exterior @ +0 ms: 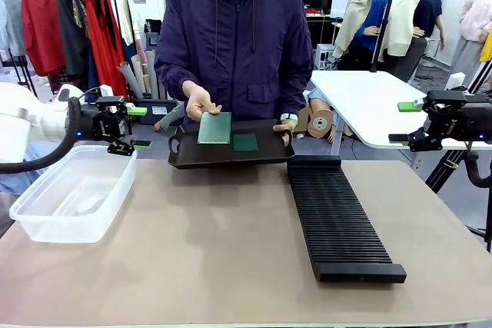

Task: Sort PCBs into racks and boxes based on the side picked up.
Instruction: Pick up the Blank PCB handed by the Human.

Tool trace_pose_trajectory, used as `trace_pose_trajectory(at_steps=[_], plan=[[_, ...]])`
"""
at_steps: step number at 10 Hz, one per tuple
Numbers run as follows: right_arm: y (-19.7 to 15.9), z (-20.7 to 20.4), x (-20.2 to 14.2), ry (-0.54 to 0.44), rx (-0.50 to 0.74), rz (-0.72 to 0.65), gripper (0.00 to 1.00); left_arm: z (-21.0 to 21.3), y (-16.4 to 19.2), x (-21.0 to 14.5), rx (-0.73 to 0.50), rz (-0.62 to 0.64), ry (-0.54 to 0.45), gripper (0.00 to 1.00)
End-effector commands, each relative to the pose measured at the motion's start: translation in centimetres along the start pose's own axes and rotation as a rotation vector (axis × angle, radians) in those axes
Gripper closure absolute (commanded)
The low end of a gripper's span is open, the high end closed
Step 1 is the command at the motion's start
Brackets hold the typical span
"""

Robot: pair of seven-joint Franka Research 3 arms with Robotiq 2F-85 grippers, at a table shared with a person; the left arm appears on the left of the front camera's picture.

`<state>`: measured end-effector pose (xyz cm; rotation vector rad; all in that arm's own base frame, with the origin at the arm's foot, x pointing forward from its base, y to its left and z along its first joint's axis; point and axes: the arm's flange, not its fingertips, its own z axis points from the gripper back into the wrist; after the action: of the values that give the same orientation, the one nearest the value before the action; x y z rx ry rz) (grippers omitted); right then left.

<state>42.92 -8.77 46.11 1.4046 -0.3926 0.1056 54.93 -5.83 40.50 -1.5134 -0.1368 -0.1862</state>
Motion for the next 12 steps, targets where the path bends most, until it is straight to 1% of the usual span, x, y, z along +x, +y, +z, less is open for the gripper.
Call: trace_pose_trajectory(at_steps=[1, 2, 4, 5, 7, 12], plan=[[0.1, 0.0, 0.0, -0.002, 0.001, 0.006, 0.00, -1.0, 0.7, 1.4, 0.002, -0.050, -0.016, 0.00], [0.1, 0.0, 0.0, -0.002, 0.001, 0.006, 0.00, -1.8, 1.0, 2.1, -0.005, -0.059, -0.029, 0.00], [0.1, 0.0, 0.0, -0.002, 0.001, 0.006, 0.00, -3.5, 1.6, 3.2, -0.028, -0.038, -0.044, 0.00], [0.1, 0.0, 0.0, -0.002, 0.001, 0.006, 0.00, -4.6, 1.8, 3.5, -0.045, -0.023, -0.050, 0.00], [0.1, 0.0, 0.0, -0.002, 0.001, 0.006, 0.00, -6.6, 2.5, 3.6, -0.031, -0.022, -0.053, 0.00], [0.1, 0.0, 0.0, -0.002, 0.001, 0.006, 0.00, -10.6, 4.1, 3.5, -0.063, -0.102, -0.060, 0.00]])
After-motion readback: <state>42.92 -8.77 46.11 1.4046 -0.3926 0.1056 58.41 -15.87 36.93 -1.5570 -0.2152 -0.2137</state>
